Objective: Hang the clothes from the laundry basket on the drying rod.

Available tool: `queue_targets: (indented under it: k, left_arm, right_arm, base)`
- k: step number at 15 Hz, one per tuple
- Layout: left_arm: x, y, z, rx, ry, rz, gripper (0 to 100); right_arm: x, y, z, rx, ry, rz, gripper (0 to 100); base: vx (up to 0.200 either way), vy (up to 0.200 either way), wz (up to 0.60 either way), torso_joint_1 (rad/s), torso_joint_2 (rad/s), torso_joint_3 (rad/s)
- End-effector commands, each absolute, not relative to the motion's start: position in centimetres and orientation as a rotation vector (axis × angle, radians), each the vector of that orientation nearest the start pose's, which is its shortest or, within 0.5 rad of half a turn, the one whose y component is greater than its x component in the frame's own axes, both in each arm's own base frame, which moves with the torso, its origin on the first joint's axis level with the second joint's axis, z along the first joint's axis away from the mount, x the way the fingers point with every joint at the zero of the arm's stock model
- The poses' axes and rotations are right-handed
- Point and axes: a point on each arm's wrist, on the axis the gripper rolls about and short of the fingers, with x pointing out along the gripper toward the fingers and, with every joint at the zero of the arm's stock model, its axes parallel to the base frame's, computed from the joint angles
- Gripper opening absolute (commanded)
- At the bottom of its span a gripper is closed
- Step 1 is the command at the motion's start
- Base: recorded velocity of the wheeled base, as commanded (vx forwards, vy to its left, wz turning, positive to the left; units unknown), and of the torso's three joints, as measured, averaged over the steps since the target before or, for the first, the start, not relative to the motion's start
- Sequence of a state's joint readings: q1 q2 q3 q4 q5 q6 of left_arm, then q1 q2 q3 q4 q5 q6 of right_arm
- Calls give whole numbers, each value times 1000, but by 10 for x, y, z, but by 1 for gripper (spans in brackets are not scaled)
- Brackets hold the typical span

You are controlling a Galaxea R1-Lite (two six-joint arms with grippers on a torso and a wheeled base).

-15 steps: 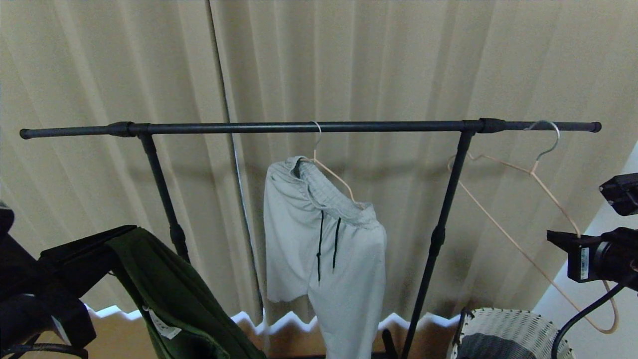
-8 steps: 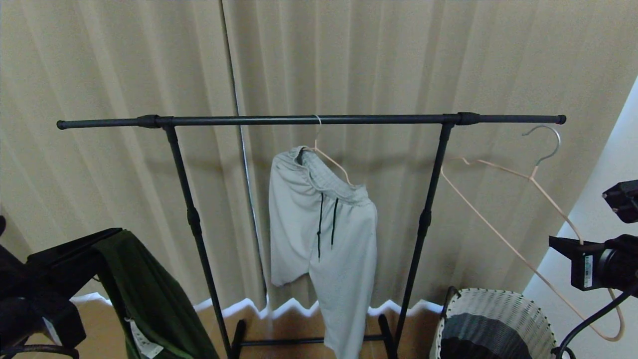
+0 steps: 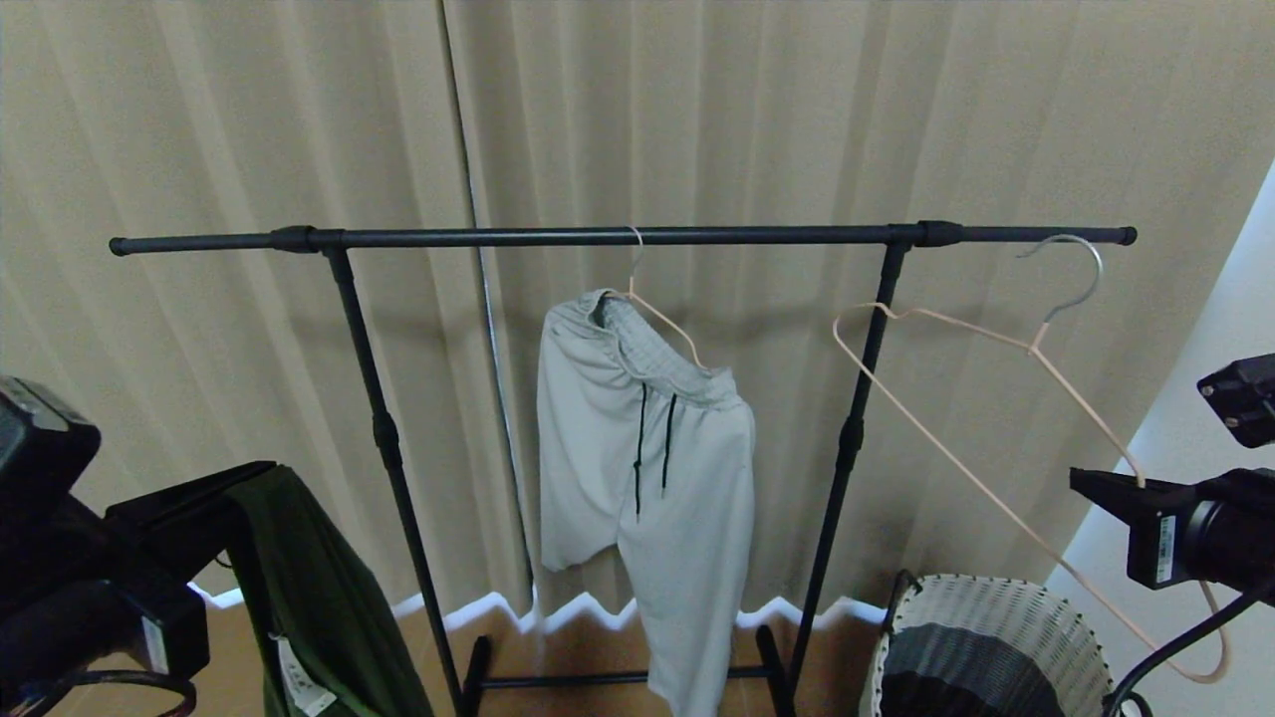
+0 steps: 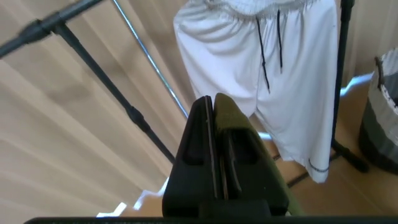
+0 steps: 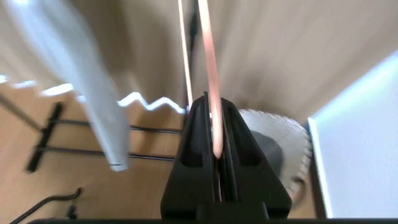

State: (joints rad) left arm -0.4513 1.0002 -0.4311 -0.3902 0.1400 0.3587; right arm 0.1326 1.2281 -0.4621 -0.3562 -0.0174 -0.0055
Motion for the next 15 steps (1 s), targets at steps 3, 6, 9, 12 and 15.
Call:
queue_targets:
  k: [3,6,9,12,15]
  left_arm:
    - [148,-67,213,421,157,-318,0]
    - [183,-81,222,426,196,-171,0]
    - [210,-93,229,384,206,-123,0]
    - [244,-109,229,305,229,-85,0]
    - [259,-117,230,233,228,-61,0]
  right_arm:
    - [154,67,186,82,382,359,0]
    - [143,95,192,146,400,521,0]
    - [131,113,192,133,417,645,0]
    - [111,131,189,130,459,808,0]
    - [107,142,185,110,488,864,0]
  base:
    - [0,0,0,0,0,0]
    - [0,0,0,0,0,0]
    - [0,0,0,0,0,0]
    - [0,0,0,0,0,0]
    - [0,0,0,0,0,0]
